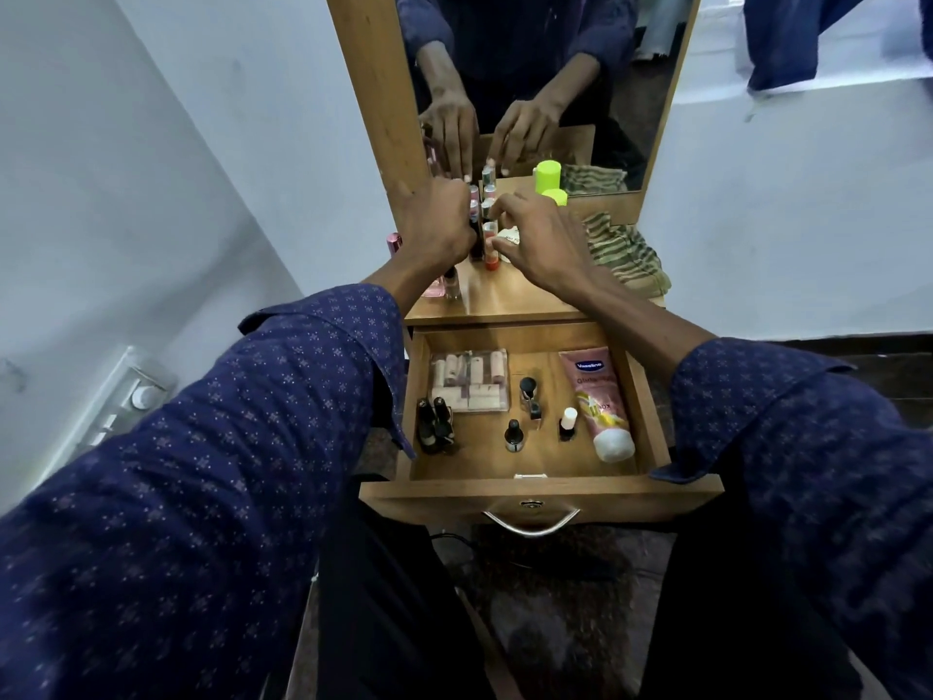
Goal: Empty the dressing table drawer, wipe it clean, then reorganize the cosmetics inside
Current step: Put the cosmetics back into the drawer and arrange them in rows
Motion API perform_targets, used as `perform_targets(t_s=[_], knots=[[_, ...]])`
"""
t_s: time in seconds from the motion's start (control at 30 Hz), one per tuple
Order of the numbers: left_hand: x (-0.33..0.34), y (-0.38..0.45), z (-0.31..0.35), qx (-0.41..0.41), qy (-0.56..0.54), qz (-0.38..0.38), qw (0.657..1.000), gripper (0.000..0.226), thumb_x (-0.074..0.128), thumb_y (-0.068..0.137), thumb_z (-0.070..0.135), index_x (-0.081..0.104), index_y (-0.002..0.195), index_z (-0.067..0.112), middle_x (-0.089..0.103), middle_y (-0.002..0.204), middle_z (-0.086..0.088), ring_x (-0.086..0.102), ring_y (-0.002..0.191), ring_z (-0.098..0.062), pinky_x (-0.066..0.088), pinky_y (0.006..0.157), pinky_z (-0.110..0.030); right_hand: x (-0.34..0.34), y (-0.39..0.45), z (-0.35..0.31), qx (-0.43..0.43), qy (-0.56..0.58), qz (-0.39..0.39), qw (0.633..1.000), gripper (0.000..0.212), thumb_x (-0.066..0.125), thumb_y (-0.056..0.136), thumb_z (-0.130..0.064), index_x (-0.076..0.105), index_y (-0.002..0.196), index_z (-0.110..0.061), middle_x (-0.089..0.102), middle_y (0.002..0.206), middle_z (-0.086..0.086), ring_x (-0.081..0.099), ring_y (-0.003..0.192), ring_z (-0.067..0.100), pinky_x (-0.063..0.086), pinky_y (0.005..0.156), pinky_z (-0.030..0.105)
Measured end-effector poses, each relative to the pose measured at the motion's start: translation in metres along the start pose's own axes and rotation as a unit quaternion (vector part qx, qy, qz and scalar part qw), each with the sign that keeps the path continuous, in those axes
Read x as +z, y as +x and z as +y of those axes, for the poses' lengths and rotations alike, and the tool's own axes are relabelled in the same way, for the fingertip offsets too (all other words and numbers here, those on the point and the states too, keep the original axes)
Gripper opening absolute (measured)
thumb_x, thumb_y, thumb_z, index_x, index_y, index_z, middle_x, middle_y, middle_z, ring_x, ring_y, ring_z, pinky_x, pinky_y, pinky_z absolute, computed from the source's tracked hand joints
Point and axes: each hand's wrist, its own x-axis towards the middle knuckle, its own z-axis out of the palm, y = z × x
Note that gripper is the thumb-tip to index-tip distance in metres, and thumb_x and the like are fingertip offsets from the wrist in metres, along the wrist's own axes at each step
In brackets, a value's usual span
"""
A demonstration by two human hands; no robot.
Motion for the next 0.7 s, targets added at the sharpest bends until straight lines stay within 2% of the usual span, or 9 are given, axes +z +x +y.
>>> perform_targets(t_s=[0.07,0.17,0.2,0.3,0.43,0.57,0.63,0.7], knots=[[0.002,0.001,0.001,-0.003,0.0,0.0,1.0,0.005,0.072,0.091,0.009,0.07,0.088,0.013,0.065,0.082,-0.004,0.063,0.078,-0.026,0.055,0.074,-0.045,0.002,0.001,-0.001,0.004,0.011,0.002,1.0,0.024,0.074,0.09,-0.04,0.06,0.105,-0.027,0.064,0.098,-0.005,0.063,0.084,0.021,0.047,0.062,0.035],[0.01,0.003,0.0,-0.008,0.006,0.006,1.0,0.005,0.076,0.087,0.015,0.073,0.089,0.017,0.068,0.081,0.002,0.065,0.078,-0.024,0.054,0.091,-0.053,0.003,-0.001,-0.003,0.018,0.034,0.011,0.999,0.022,0.076,0.088,-0.033,0.057,0.097,-0.025,0.067,0.094,-0.007,0.064,0.082,0.019,0.049,0.063,0.035],[0.014,0.005,-0.001,-0.013,0.003,0.007,1.0,0.006,0.078,0.085,0.016,0.073,0.088,0.018,0.068,0.079,0.002,0.066,0.077,-0.024,0.055,0.091,-0.054,0.002,-0.002,-0.003,0.022,0.041,0.012,0.999,0.022,0.076,0.088,-0.031,0.057,0.096,-0.025,0.068,0.092,-0.007,0.065,0.08,0.019,0.051,0.063,0.036],[0.01,0.001,0.005,-0.021,0.0,0.01,1.0,0.01,0.078,0.088,0.015,0.07,0.082,0.018,0.066,0.076,0.001,0.066,0.074,-0.024,0.056,0.083,-0.047,0.001,-0.004,-0.002,0.035,0.056,0.008,0.998,0.019,0.075,0.086,-0.024,0.058,0.095,-0.022,0.068,0.084,-0.006,0.065,0.075,0.019,0.055,0.064,0.039],[0.003,-0.003,0.01,-0.026,-0.023,0.014,0.999,0.022,0.071,0.09,0.003,0.062,0.077,0.018,0.061,0.074,0.001,0.062,0.073,-0.024,0.054,0.075,-0.043,-0.003,-0.008,0.001,0.042,0.08,0.011,0.996,0.018,0.074,0.084,-0.02,0.059,0.094,-0.021,0.067,0.081,-0.006,0.064,0.073,0.017,0.054,0.062,0.038],[-0.005,-0.015,0.014,-0.011,-0.018,0.024,0.999,0.026,0.069,0.09,0.004,0.058,0.073,0.02,0.053,0.066,0.005,0.059,0.072,-0.023,0.052,0.094,-0.052,-0.011,-0.021,0.0,0.04,0.1,0.034,0.994,0.019,0.074,0.085,-0.023,0.061,0.097,-0.021,0.068,0.083,-0.008,0.062,0.075,0.011,0.042,0.056,0.027],[-0.014,-0.026,0.018,-0.001,-0.009,0.043,0.999,0.027,0.066,0.092,0.005,0.055,0.071,0.019,0.053,0.067,0.002,0.058,0.075,-0.024,0.047,0.094,-0.05,-0.014,-0.029,-0.002,0.048,0.103,0.038,0.993,0.02,0.075,0.085,-0.025,0.062,0.1,-0.022,0.07,0.085,-0.009,0.062,0.075,0.009,0.039,0.055,0.02],[-0.021,-0.031,0.023,0.015,-0.024,0.071,0.997,0.024,0.066,0.093,0.005,0.059,0.074,0.018,0.057,0.071,0.0,0.059,0.075,-0.023,0.052,0.09,-0.047,-0.019,-0.034,-0.002,0.06,0.105,0.045,0.992,0.02,0.075,0.085,-0.027,0.064,0.102,-0.024,0.07,0.086,-0.011,0.063,0.075,0.008,0.047,0.058,0.025]])
